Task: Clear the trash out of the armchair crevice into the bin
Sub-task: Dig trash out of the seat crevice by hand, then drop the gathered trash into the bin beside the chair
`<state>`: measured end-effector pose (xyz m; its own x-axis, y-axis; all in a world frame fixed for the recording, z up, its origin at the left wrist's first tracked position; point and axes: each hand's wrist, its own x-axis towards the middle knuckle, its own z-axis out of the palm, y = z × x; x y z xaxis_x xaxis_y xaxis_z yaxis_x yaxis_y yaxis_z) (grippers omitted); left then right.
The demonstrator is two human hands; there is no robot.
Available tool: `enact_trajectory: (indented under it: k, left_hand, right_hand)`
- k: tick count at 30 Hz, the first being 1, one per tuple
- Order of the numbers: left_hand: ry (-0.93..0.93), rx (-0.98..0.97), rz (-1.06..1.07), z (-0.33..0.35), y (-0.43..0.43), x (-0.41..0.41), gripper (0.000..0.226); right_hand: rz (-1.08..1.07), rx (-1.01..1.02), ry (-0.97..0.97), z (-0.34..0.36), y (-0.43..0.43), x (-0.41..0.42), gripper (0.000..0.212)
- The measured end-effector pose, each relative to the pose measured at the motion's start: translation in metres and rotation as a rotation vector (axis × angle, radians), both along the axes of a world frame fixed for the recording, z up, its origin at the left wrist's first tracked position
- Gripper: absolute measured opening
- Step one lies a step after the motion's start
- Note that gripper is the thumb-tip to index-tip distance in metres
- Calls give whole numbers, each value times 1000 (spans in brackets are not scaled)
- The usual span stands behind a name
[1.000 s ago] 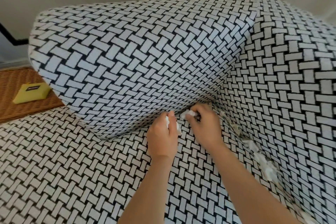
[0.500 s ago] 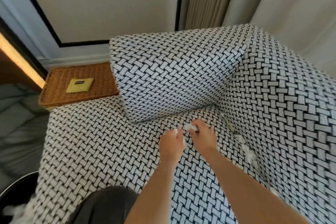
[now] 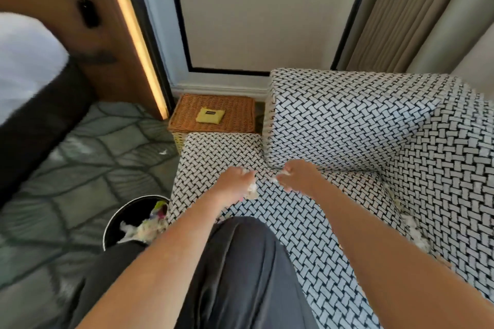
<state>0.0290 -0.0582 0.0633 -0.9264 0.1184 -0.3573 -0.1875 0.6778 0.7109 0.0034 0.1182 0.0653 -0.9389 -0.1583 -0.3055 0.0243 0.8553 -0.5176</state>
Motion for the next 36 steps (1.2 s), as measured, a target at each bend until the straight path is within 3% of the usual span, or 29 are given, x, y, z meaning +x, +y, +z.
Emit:
enact_trajectory:
  k: [6, 13, 18, 23, 27, 30, 36]
  left_hand:
    - [-57, -35, 169, 5, -98, 12, 21]
    - [-89, -71, 375, -37, -198, 35, 21]
    - [-141, 45, 621, -91, -257, 37, 13]
    - [-176, 25, 683, -128, -286, 36, 13]
    - [-184, 44, 708, -147, -300, 24, 40]
    - [-204, 96, 715, -159, -300, 18, 40]
    - [-255, 139, 682, -167, -293, 19, 49]
  right_hand:
    - [204, -30, 8, 17, -100, 3, 32]
    - [380, 18, -107, -14, -214, -1, 45]
    - [452, 67, -164, -55, -278, -9, 31]
    - [483, 51, -187, -92, -316, -17, 27]
    - [463, 10, -182, -113, -335, -25, 26]
    - [484, 28, -204, -123, -338, -25, 34]
    - [519, 89, -191, -127, -332, -24, 28]
